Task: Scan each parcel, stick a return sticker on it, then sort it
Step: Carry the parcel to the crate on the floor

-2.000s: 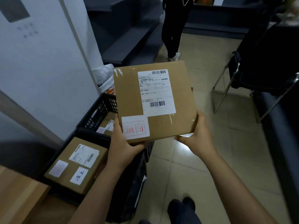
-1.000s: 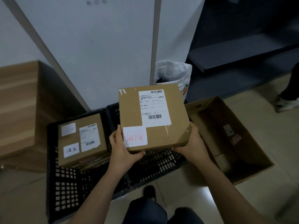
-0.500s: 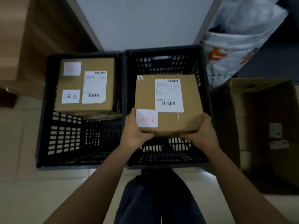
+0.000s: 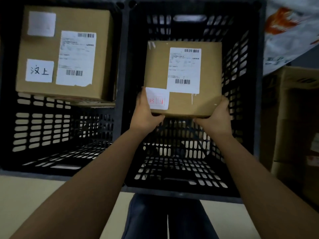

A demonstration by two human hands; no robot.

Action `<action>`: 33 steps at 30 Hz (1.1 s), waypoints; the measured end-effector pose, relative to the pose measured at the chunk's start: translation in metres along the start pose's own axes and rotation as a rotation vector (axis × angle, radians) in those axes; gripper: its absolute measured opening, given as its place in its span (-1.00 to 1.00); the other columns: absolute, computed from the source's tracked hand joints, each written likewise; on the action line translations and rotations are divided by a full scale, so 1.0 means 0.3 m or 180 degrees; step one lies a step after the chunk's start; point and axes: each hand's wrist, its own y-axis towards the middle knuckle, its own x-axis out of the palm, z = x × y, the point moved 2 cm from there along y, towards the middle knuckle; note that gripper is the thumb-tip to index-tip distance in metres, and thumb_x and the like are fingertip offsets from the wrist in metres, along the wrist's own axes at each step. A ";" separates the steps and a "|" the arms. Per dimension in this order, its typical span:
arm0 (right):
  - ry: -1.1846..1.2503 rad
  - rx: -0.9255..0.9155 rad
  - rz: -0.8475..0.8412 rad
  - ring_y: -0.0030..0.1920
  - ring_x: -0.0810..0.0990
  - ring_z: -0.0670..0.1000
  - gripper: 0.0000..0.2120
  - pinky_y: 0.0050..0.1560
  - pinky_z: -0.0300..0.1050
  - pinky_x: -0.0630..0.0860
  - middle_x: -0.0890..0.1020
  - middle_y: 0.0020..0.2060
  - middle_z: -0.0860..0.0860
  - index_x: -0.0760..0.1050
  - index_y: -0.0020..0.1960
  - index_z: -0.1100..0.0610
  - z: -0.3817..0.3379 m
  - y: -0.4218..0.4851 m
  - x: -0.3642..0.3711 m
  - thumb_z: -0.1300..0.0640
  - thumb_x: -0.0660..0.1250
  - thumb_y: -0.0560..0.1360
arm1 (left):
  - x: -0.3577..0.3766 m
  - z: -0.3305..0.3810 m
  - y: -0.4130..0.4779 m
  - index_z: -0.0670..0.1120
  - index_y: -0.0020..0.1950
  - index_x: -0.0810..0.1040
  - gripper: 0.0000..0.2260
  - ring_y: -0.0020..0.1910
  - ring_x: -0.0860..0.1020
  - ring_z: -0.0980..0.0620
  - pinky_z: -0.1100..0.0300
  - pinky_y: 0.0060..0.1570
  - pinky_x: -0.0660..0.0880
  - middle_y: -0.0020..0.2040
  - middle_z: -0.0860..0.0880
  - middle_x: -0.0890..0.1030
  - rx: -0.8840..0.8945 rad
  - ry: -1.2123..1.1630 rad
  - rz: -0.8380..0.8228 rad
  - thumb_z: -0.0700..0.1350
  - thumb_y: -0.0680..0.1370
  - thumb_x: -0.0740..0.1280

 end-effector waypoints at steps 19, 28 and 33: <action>-0.0589 -0.0129 -0.0019 0.44 0.28 0.16 0.21 0.37 0.11 0.33 0.01 0.55 0.05 -0.39 0.53 -0.04 0.031 0.139 0.024 0.15 0.55 0.35 | 0.195 -0.022 -0.016 -0.19 0.57 -0.15 -0.20 0.56 -0.16 -0.07 0.01 0.51 -0.14 0.58 -0.16 -0.10 0.1356 0.2488 -0.0098 -0.08 0.51 0.31; -0.0643 -0.0145 -0.0056 0.46 0.24 0.16 0.17 0.42 0.12 0.29 0.06 0.54 0.10 -0.35 0.55 0.01 0.001 0.107 0.002 0.12 0.53 0.38 | 0.164 0.015 -0.032 -0.12 0.50 -0.42 -0.21 0.52 -0.36 -0.03 0.05 0.51 -0.27 0.53 -0.08 -0.38 0.1111 0.2749 -0.0402 -0.02 0.58 0.16; -0.1247 -0.0395 -0.0192 0.50 0.14 0.18 0.05 0.48 0.12 0.20 0.05 0.54 0.14 -0.19 0.56 0.07 -0.119 -0.035 -0.071 0.11 0.52 0.38 | 0.048 0.113 -0.105 -0.13 0.59 -0.08 -0.38 0.57 -0.13 0.01 0.13 0.49 -0.23 0.60 -0.07 -0.04 0.1035 0.2192 -0.0323 -0.01 0.62 0.14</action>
